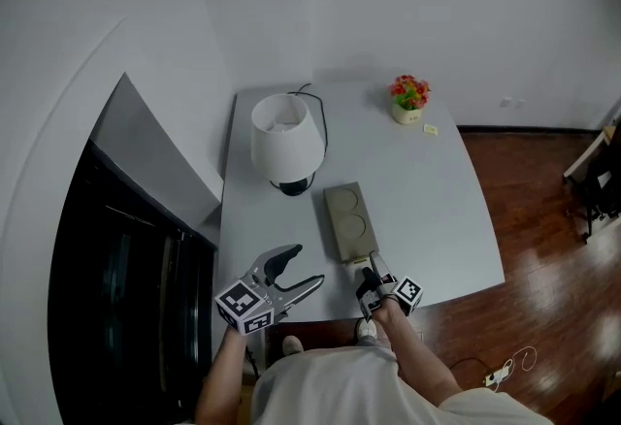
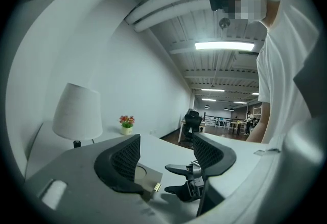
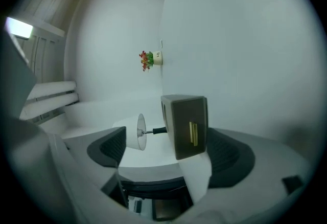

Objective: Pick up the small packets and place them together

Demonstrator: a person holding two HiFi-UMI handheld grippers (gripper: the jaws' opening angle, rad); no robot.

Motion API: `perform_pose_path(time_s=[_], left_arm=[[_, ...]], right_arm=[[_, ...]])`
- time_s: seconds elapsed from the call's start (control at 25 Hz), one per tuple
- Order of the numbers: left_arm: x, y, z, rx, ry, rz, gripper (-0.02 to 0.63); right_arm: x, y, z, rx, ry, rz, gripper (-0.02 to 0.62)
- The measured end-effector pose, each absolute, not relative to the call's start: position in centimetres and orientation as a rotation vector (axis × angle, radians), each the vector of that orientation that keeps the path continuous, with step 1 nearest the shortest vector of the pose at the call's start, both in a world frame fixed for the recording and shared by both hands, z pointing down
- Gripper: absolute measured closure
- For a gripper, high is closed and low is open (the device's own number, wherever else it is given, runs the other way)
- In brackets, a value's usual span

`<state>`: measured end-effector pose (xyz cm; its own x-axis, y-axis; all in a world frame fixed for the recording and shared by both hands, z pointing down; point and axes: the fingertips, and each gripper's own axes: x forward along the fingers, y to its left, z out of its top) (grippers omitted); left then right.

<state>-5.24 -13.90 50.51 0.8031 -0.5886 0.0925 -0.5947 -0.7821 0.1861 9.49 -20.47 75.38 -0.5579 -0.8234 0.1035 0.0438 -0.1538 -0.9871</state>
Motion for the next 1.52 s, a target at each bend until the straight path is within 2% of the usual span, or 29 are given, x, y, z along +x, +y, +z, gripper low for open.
perform_pose_path(time_s=[0.04,0.08,0.28,0.52,0.92,0.96,1.52], left_arm=[[-5.4,-13.8,50.5,2.781,-0.934,0.044,0.291],[-5.6,-13.6,50.5,2.778,-0.944,0.045,0.291],[-6.6,-12.8,50.5,2.757,-0.998,0.048,0.291],[-7.4,-12.4,50.7,2.734,-1.039,0.049,0.291],[-5.6,-12.1,51.2,2.762,-0.976,0.056,0.291],[-5.4,-12.1,51.2,2.764,-0.968,0.056,0.291],[-2.5,-11.2,51.9,2.793,-0.812,0.048,0.291]], right_arm=[[9.1,-20.8,75.5,-0.891,1.483,-1.783,0.154],[8.8,-21.2,75.7,-0.878,1.466,-1.786,0.169],[8.4,-22.5,77.4,-0.899,1.338,-1.810,0.169],[8.2,-22.0,78.7,-0.994,1.375,-1.855,0.404],[9.0,-21.1,80.4,-0.992,1.494,-1.835,0.420],[9.0,-20.6,80.0,-0.992,1.489,-1.836,0.442],[11.8,-10.8,79.4,-0.987,1.575,-1.912,0.446]])
